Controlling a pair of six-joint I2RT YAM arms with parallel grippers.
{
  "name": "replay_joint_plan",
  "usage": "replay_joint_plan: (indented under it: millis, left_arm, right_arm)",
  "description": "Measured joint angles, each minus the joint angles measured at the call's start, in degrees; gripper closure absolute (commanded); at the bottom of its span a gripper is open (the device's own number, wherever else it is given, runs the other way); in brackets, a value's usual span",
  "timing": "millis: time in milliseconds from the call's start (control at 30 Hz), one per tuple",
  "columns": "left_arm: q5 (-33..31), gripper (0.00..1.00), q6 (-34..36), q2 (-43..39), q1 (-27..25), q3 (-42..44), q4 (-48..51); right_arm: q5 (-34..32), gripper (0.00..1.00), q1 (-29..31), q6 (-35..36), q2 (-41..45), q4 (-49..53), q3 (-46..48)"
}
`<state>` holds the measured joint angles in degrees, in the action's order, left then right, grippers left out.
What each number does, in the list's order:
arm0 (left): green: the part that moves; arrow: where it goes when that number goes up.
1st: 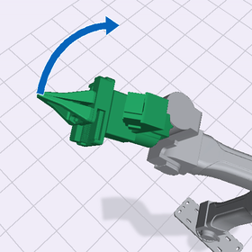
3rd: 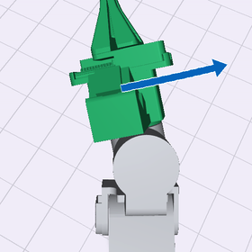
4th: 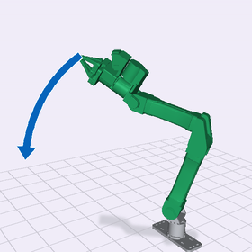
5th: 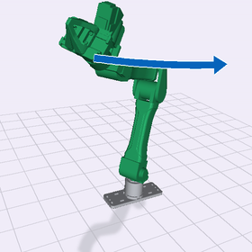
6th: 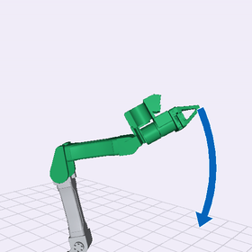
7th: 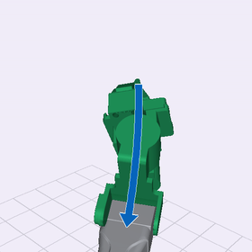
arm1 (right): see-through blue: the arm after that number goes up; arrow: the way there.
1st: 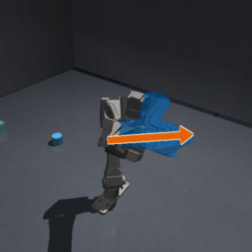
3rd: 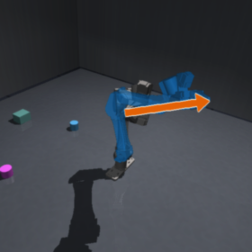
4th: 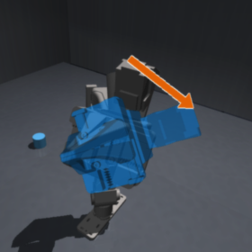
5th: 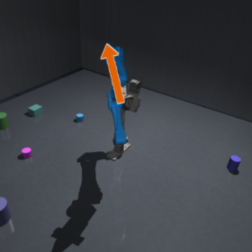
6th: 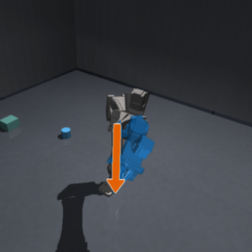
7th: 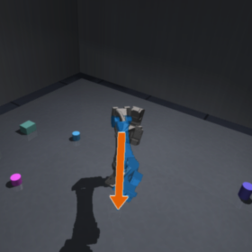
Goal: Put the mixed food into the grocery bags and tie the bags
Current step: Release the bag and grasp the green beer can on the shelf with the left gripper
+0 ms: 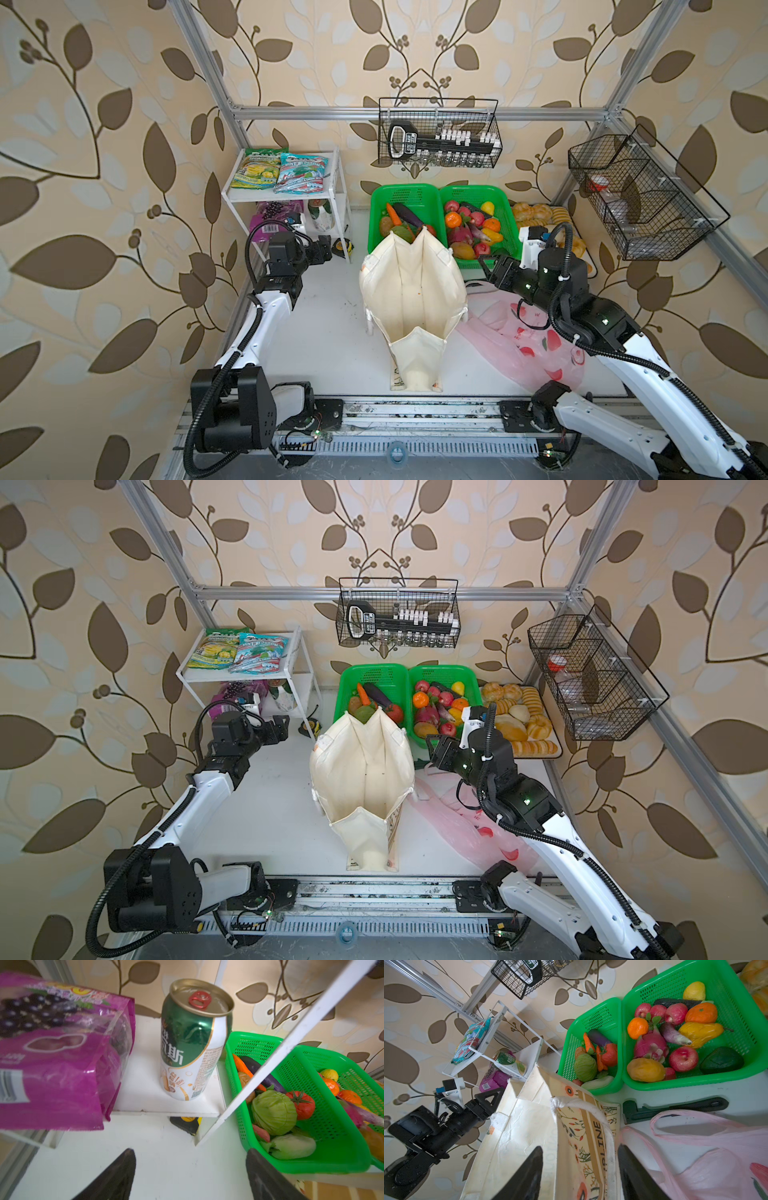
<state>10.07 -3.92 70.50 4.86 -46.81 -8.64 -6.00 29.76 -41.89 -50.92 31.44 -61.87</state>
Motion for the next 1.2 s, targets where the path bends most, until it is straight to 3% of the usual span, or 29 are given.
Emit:
replay_joint_plan:
  millis: [167,400,1200]
  left_arm:
    - [0.3,0.13,2.6,5.3,0.0,3.0,-14.9]
    - [0.0,0.12,3.7,10.4,0.0,3.1,-27.7]
    - [-1.4,0.11,3.3,28.7,0.1,3.1,-52.3]
  right_arm:
    - [0.3,0.41,-2.3,0.6,-0.2,0.1,0.7]
    - [1.0,0.41,-4.9,1.7,-0.1,0.1,0.7]
    - [1.5,0.39,-8.6,2.7,1.8,0.5,1.5]
